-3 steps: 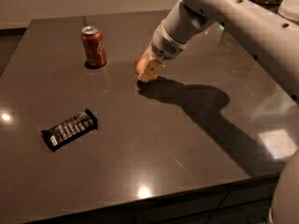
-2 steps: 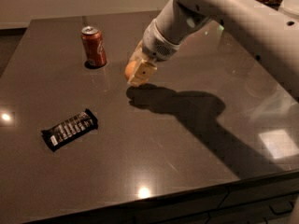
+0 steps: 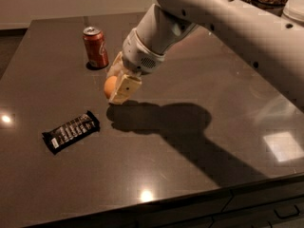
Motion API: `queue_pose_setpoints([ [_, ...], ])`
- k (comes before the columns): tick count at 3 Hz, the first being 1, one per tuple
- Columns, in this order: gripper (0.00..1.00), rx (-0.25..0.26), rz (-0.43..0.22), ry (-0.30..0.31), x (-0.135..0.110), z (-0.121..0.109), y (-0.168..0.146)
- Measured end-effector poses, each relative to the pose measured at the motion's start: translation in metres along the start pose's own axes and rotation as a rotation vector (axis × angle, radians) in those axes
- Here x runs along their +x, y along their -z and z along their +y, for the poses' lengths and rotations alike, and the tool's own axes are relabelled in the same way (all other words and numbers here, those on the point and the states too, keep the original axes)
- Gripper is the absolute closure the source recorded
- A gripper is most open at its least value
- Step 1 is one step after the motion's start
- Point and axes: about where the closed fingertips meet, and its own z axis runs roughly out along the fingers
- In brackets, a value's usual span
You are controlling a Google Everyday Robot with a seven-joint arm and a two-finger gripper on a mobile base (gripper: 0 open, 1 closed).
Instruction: Move orange near rxbar chocolate
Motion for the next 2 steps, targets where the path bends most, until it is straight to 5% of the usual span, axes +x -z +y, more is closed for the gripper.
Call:
queue_pose_setpoints([
  [2, 1.0, -0.059, 0.01, 0.064, -0.013, 0.027, -0.03],
])
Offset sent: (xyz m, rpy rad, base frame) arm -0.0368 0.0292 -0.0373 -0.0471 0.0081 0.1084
